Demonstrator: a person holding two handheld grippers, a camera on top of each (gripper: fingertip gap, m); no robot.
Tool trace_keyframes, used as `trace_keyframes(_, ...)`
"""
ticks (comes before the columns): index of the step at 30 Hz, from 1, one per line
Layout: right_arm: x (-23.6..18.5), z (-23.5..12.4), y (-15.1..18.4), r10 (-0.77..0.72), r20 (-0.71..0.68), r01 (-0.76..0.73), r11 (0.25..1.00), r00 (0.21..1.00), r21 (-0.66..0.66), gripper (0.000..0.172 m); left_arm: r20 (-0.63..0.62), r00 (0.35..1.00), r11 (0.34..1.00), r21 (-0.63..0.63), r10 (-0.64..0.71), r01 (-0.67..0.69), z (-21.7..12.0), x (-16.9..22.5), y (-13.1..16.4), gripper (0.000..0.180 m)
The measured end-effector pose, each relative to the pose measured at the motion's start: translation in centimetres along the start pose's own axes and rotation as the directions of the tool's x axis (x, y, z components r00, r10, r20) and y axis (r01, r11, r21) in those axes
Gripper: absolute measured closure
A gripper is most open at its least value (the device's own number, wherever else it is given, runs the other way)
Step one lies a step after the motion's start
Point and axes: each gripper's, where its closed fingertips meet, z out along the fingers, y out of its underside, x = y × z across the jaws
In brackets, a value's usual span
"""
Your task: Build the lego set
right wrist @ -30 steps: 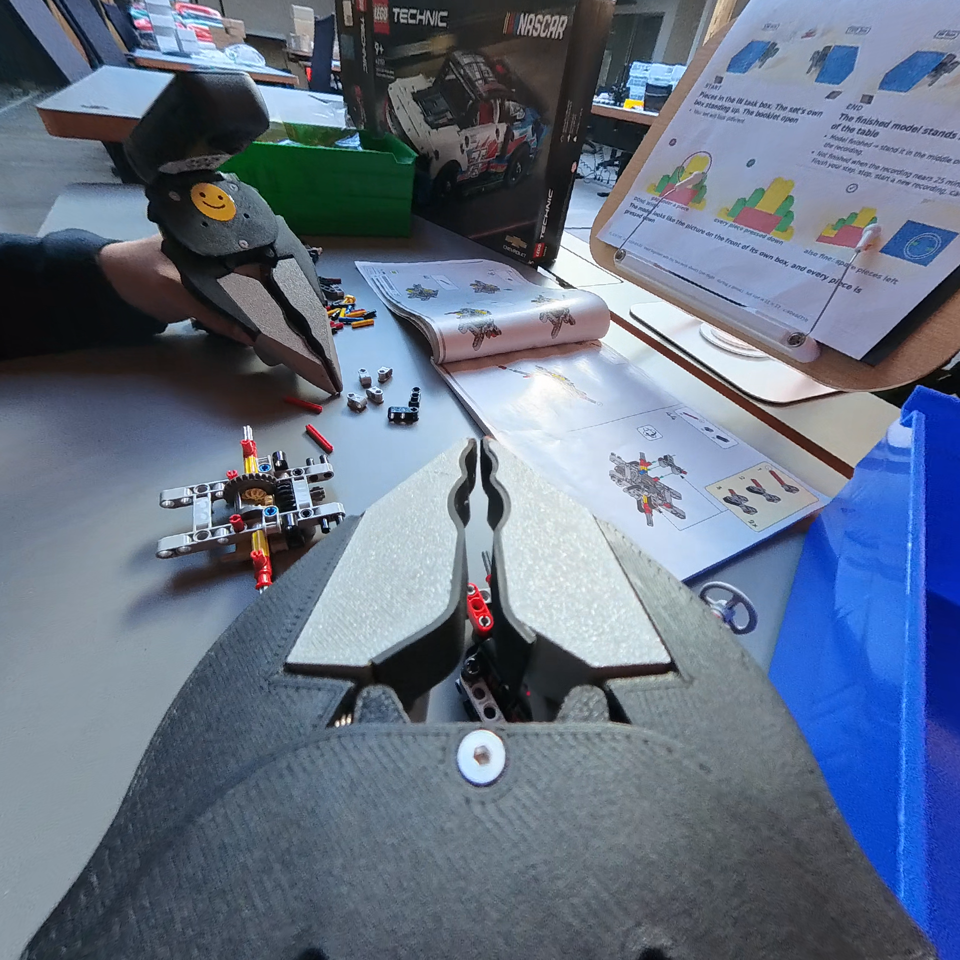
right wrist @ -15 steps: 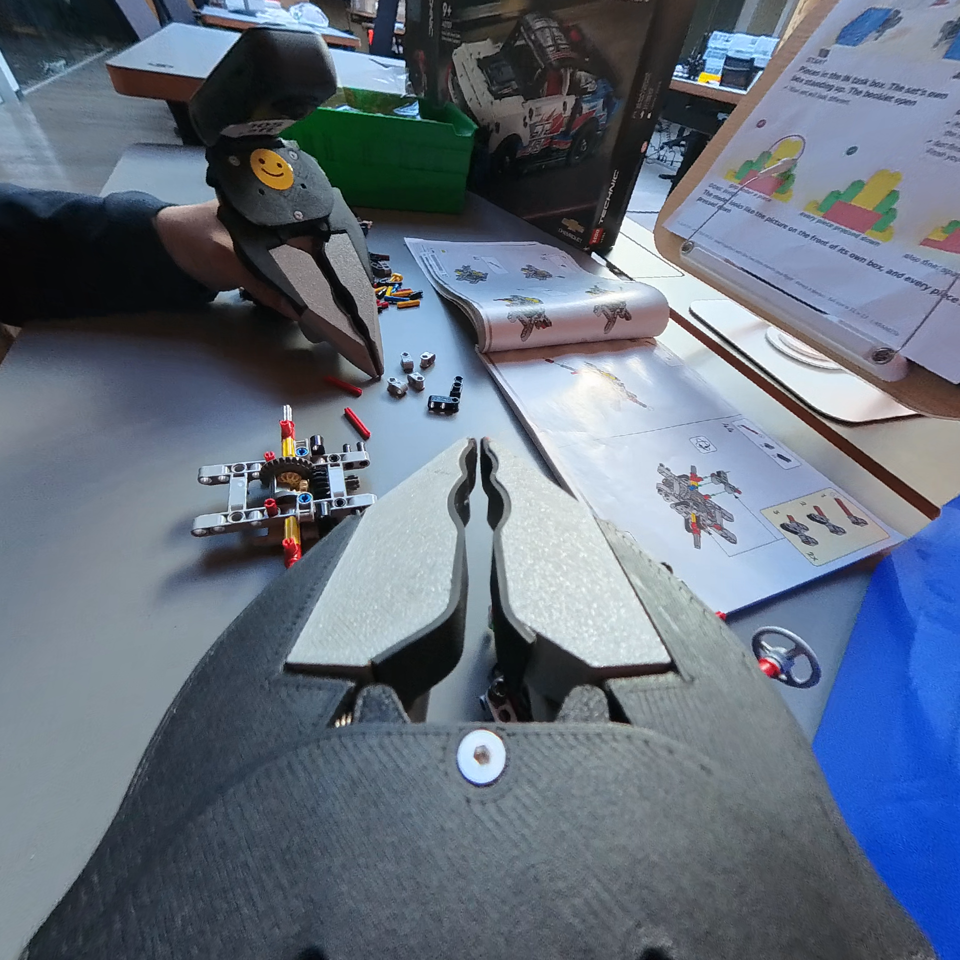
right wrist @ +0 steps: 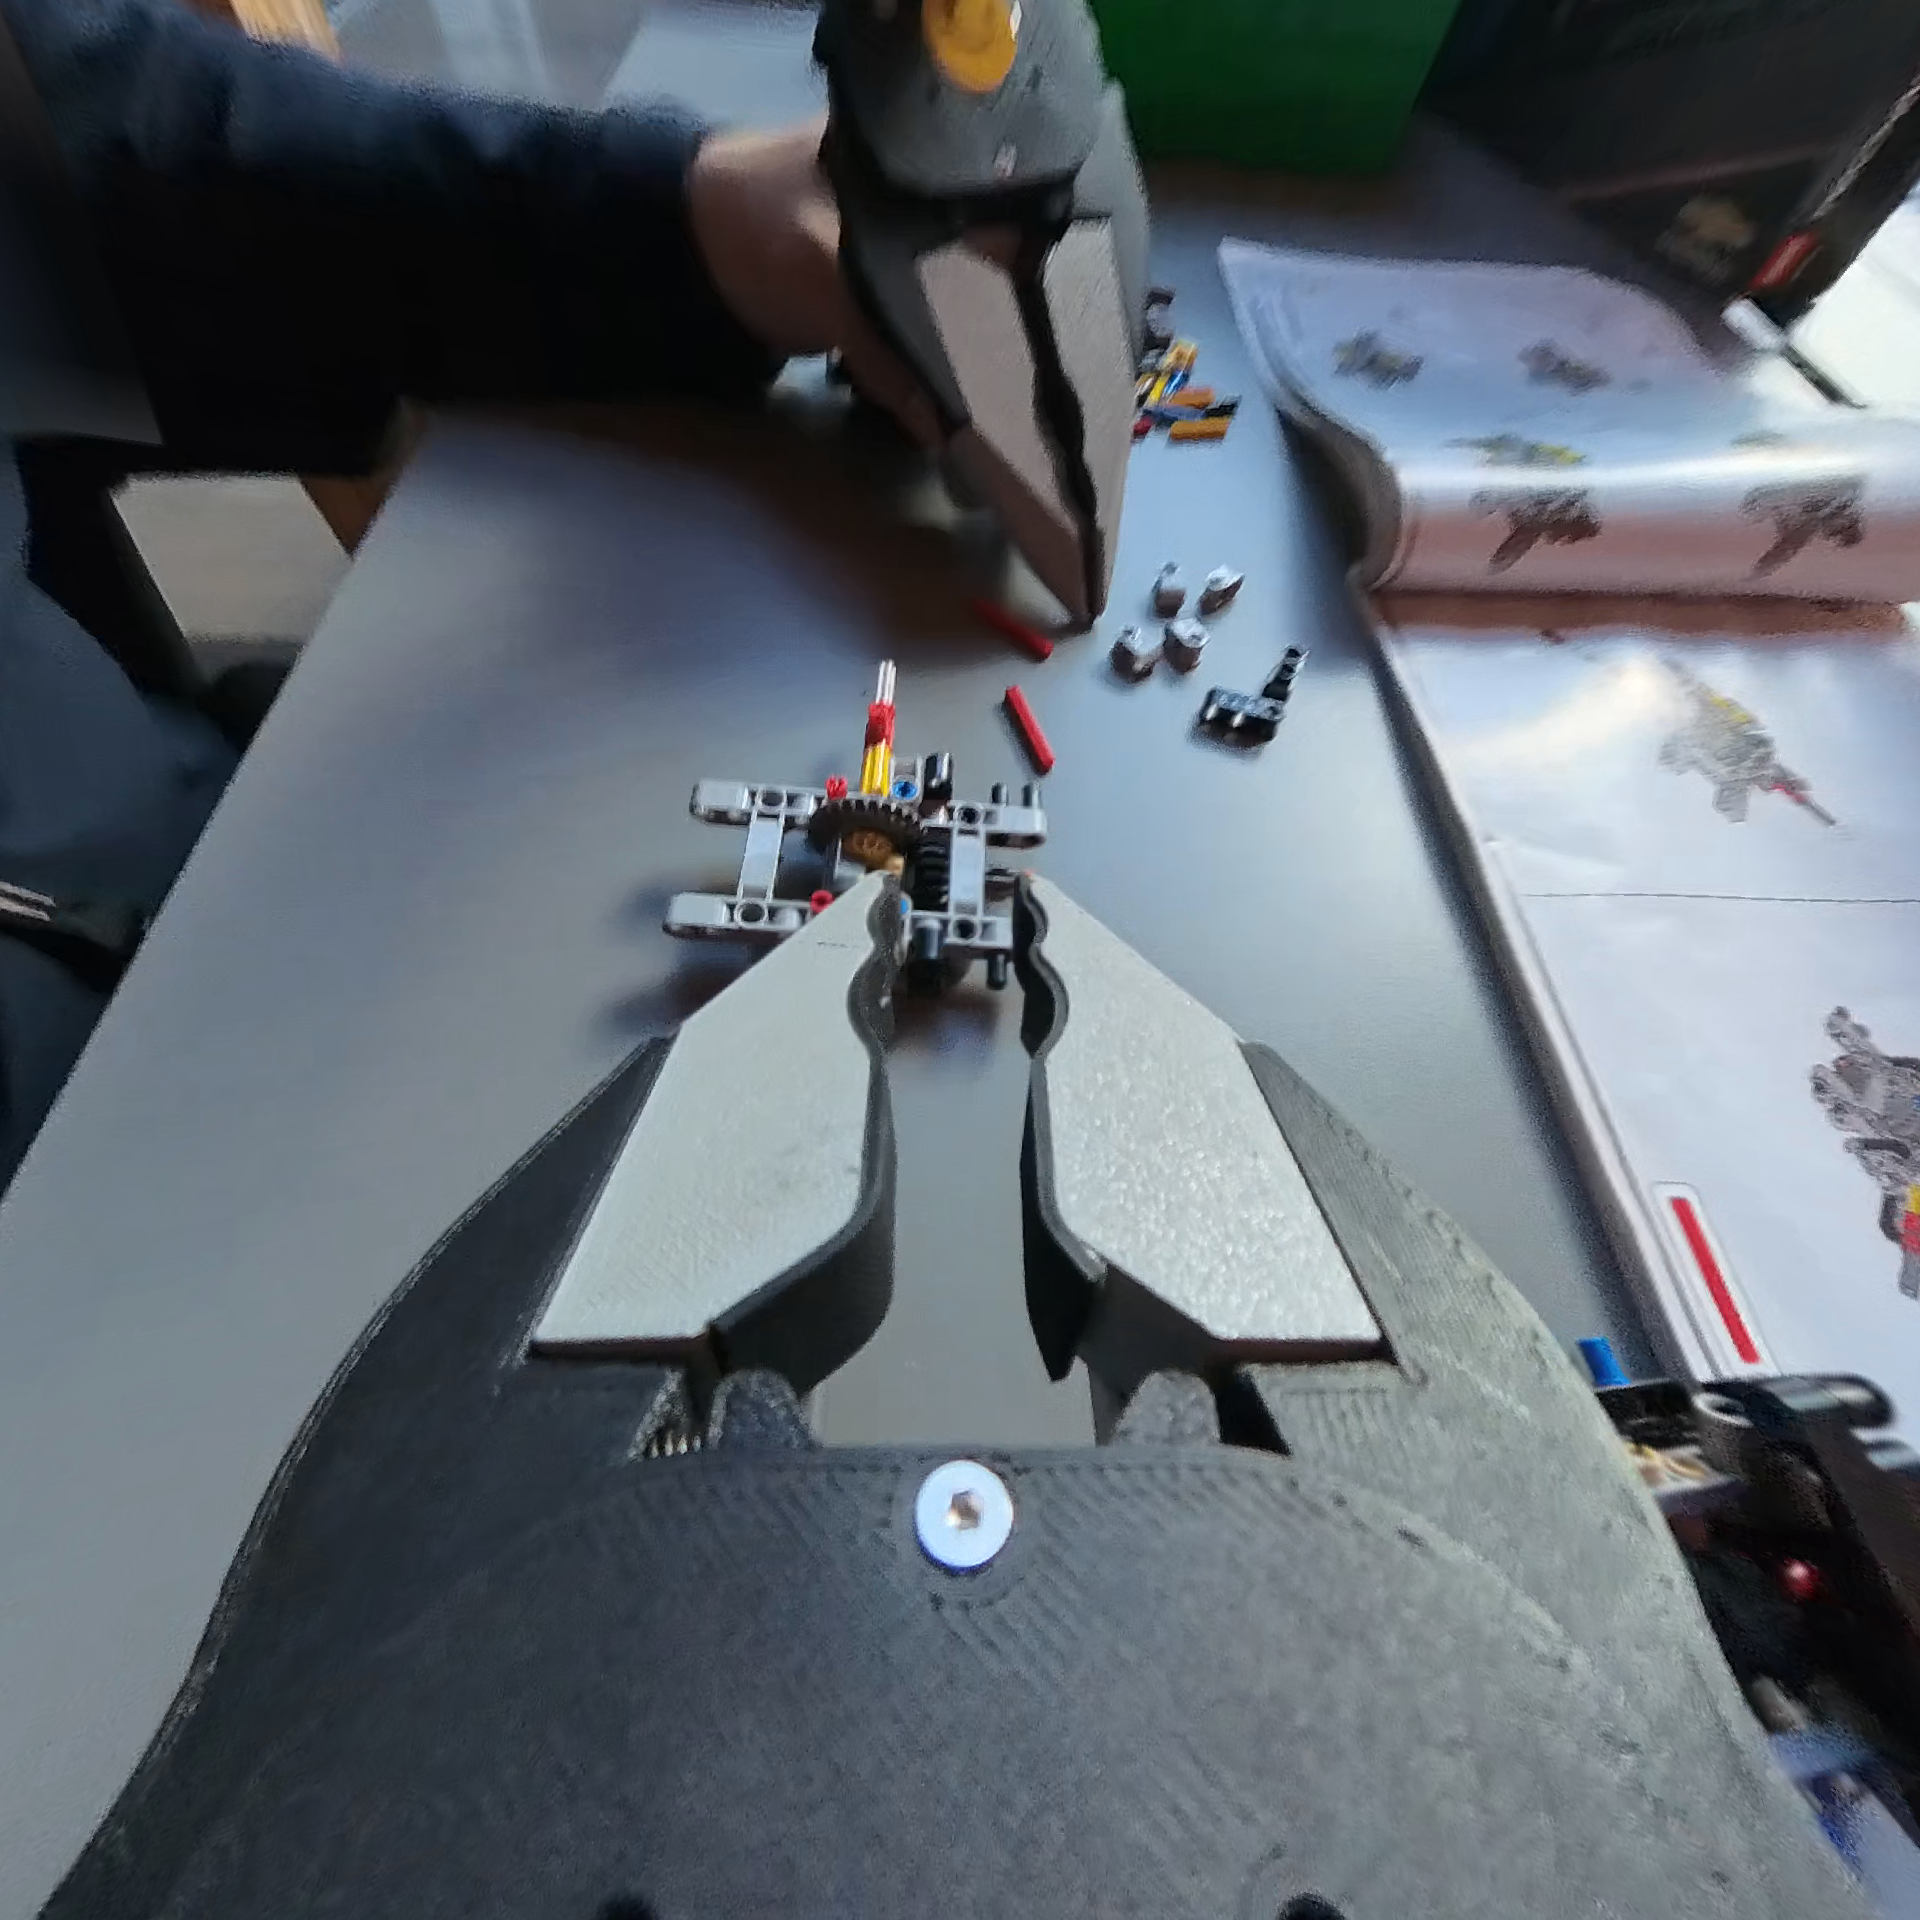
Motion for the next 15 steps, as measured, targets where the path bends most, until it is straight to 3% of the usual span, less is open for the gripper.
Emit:
trace_keyframes(4, -0.9, 1.2, 1.4, -0.045, 0.026, 0.047, 0.994, 0.999, -0.099, 0.158, -0.001, 1.000, 1.000, 0.000, 0.003, -0.003, 0.0, 0.0, 0.0, 0.180)
trace_keyframes(15, -1.3, 1.5, 1.9, -0.044, 0.052, 0.051, 0.990, 0.998, -0.134, 0.160, -0.007, 1.000, 1.000, 0.000, 0.003, -0.003, 0.0, 0.1, 0.0, 0.180)
